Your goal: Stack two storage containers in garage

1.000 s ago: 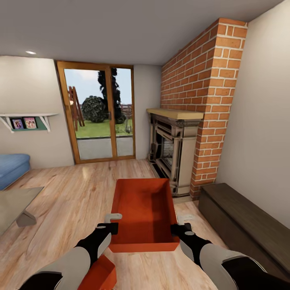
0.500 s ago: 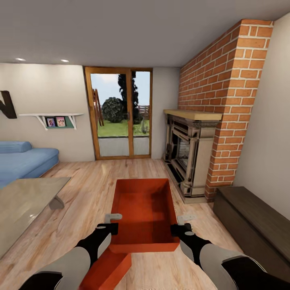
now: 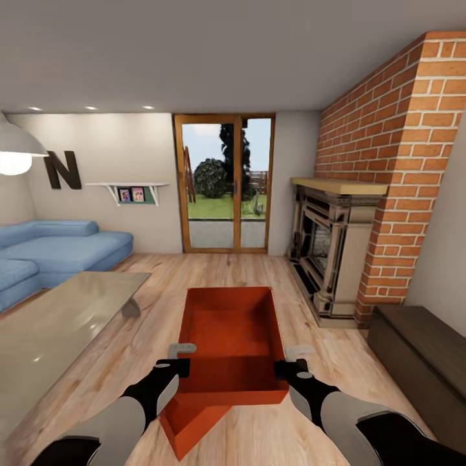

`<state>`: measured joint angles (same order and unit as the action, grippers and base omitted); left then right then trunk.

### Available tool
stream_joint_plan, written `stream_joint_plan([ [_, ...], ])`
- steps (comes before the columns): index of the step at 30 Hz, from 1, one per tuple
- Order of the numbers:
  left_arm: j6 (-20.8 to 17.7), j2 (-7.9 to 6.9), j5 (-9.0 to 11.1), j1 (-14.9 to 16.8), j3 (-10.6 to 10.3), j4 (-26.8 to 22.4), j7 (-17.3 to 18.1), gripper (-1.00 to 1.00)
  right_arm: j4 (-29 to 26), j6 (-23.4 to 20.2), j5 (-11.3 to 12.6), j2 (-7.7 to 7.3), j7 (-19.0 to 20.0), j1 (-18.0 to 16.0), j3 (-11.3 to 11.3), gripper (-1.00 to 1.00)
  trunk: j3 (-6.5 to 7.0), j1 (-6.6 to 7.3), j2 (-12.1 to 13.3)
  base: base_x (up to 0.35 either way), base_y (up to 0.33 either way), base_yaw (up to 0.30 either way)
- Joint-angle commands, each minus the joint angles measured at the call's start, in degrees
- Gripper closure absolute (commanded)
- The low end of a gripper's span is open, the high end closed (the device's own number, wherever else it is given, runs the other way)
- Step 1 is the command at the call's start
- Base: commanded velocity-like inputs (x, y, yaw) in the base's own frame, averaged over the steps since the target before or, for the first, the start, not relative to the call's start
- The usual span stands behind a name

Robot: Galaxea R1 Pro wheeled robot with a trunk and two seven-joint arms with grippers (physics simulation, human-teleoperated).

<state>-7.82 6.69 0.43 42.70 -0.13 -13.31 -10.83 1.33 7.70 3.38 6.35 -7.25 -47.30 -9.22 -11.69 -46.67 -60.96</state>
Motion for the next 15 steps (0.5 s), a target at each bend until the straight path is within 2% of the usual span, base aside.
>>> stream_joint_plan([
  [1,-0.35,0.07,-0.16,0.01,0.40,-0.22,-0.51,1.00,0.17,0.21,0.22,0.24,-0.22,-0.08,1.57,1.00,-0.05,0.02,-0.06,-0.211,0.000,0.265],
  [6,-0.35,0.09,-0.06,0.01,0.40,-0.22,-0.51,1.00,0.17,0.21,0.22,0.24,-0.22,-0.08,1.62,1.00,0.11,0.02,-0.06,-0.081,0.000,0.265],
  [15,-0.35,0.07,0.44,0.01,0.40,-0.29,-0.51,1.00,0.17,0.19,0.22,0.33,-0.22,-0.08,1.57,1.00,0.29,0.02,-0.06,-0.005,0.000,0.266],
])
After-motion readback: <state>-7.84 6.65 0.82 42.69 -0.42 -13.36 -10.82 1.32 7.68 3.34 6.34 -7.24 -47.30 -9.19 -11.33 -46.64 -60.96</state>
